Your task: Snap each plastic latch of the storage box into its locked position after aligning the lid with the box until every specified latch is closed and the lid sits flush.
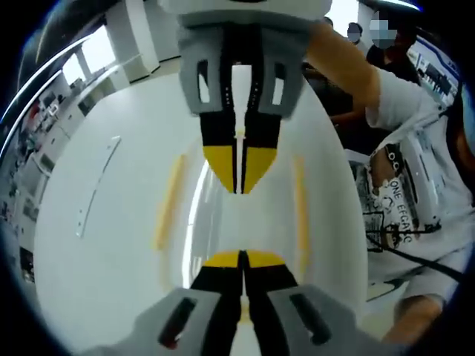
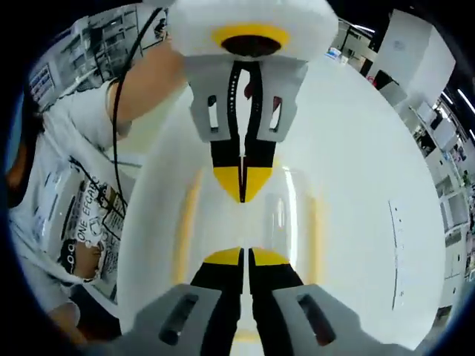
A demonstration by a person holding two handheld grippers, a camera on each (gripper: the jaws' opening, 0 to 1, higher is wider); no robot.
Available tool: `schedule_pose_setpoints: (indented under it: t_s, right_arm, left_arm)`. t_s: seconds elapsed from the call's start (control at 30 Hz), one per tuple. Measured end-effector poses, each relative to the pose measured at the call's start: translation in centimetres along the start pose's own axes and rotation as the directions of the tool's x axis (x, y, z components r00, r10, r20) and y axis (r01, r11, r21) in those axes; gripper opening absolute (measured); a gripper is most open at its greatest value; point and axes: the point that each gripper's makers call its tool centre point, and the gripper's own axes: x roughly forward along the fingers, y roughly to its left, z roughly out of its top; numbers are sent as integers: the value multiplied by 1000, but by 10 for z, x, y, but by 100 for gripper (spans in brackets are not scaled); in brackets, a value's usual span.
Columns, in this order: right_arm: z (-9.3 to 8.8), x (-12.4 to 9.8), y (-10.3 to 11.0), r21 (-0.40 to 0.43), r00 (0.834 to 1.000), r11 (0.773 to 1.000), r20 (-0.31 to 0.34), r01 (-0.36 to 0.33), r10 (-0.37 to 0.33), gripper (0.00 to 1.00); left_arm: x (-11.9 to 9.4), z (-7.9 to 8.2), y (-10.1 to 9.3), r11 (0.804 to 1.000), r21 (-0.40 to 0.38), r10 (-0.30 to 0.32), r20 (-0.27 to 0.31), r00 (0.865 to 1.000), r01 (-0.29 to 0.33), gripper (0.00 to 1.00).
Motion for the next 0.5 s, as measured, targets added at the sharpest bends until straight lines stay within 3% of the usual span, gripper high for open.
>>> schedule_pose_setpoints:
  t_s: [0.23, 0.37, 0.5]
  right_arm:
    - [-9, 4, -7, 20, 993, 999, -112, -31, 33, 0]
    - [-19, 10, 0, 16, 983, 998, -172, -65, 67, 0]
    - [-17, 10, 1, 20, 983, 998, -173, -68, 70, 0]
  left_arm:
    - [2, 2, 5, 1000, 7, 5, -18, 1000, -5, 0]
    - [-2, 0, 14, 1000, -7, -7, 13, 1000, 7, 0]
    - [-3, 0, 12, 1000, -7, -17, 37, 999, 17, 0]
